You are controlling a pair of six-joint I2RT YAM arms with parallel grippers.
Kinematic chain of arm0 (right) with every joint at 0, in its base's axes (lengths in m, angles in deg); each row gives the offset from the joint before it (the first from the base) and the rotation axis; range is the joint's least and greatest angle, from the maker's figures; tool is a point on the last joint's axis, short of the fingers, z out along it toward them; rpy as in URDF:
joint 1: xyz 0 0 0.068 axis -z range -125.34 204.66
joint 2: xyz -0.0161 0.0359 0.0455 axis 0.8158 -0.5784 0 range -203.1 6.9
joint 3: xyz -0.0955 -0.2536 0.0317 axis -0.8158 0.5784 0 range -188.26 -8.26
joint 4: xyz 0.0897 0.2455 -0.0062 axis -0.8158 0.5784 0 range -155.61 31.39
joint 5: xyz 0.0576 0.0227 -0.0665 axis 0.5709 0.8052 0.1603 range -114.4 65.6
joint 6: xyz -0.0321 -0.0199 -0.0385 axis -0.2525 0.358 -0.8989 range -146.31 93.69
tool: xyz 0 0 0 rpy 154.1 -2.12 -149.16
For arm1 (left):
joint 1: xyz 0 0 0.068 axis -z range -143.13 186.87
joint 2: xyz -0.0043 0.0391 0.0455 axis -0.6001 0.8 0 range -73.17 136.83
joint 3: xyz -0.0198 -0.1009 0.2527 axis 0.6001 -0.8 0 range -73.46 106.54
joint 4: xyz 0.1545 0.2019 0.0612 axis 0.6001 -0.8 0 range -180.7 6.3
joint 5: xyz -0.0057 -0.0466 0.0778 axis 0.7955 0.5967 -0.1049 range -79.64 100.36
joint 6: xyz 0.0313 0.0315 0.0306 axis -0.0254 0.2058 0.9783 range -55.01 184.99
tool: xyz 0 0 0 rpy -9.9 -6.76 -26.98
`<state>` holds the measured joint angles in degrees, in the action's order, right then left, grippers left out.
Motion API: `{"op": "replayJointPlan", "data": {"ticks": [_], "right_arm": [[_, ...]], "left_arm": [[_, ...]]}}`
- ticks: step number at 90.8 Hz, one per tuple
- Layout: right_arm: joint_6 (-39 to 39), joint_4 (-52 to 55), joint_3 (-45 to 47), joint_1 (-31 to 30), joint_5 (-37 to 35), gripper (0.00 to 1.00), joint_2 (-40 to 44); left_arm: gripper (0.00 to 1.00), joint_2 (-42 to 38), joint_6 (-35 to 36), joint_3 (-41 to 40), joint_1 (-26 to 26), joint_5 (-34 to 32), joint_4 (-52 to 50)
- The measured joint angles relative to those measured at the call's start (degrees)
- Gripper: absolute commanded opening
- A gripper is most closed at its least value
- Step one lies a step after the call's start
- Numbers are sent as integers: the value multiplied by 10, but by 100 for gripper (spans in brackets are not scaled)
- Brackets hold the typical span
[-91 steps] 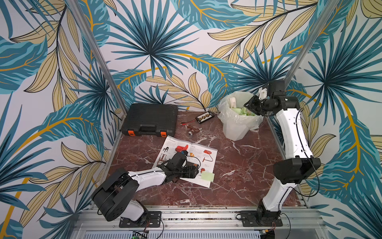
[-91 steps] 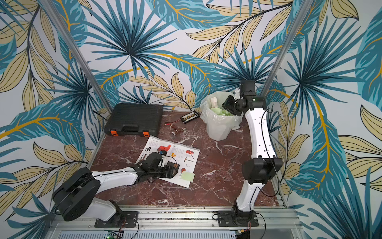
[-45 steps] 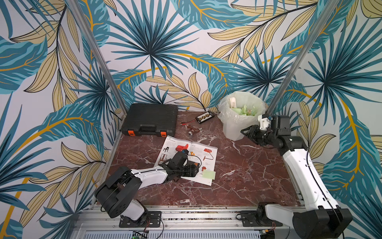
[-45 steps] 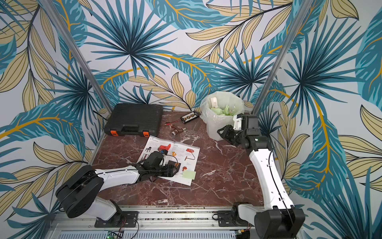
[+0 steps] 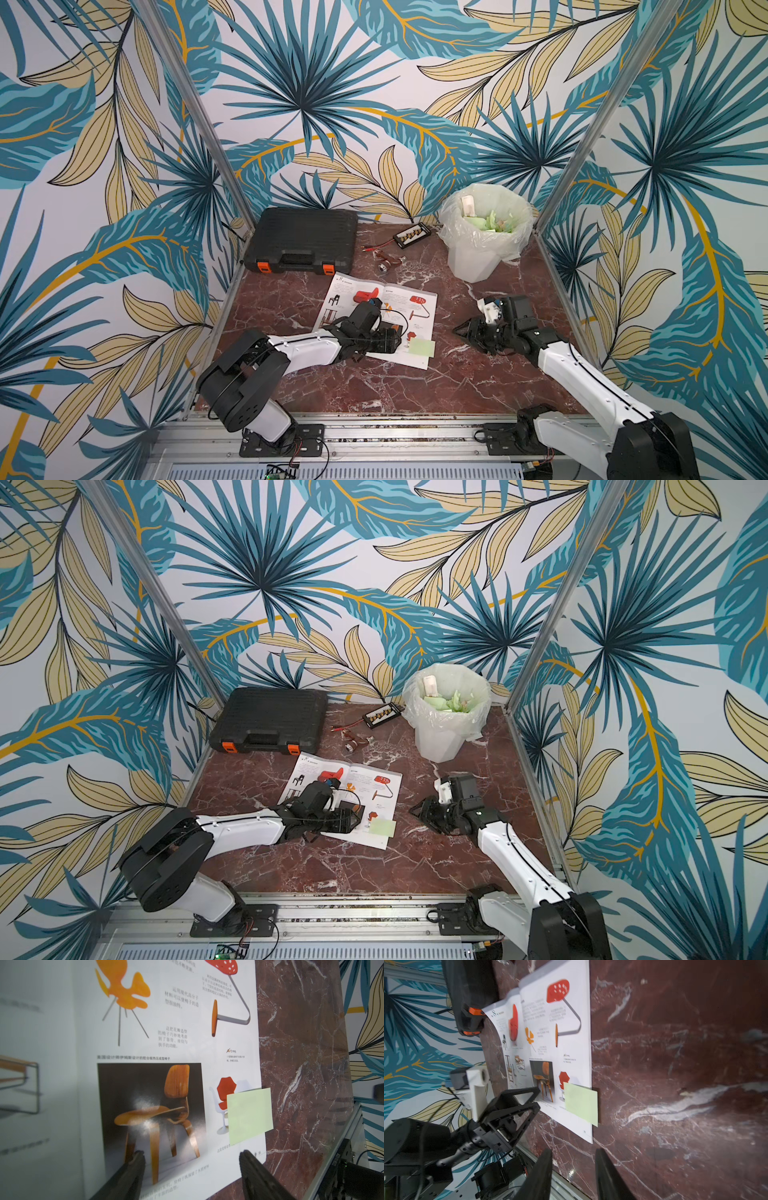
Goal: Peel off the used sticky note
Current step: Tear off the note from the book.
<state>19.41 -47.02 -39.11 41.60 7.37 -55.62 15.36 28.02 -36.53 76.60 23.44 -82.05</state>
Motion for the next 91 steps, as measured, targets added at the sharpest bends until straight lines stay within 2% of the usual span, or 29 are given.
{"op": "replayJointPlan", "data": {"ticks": [15, 42, 70, 91], "right_arm": [[37, -86, 54, -35, 0, 38, -33], [87, -219, 88, -81, 4, 38, -110], [112, -320, 104, -95, 11, 38, -172], [135, -406, 111, -96, 22, 31, -216]], "left_arm": [[76, 0, 3, 1, 1, -3, -2], [76, 3, 4, 7, 2, -4, -10], [76, 3, 5, 9, 2, -5, -12], [76, 3, 6, 9, 3, -7, -13]]}}
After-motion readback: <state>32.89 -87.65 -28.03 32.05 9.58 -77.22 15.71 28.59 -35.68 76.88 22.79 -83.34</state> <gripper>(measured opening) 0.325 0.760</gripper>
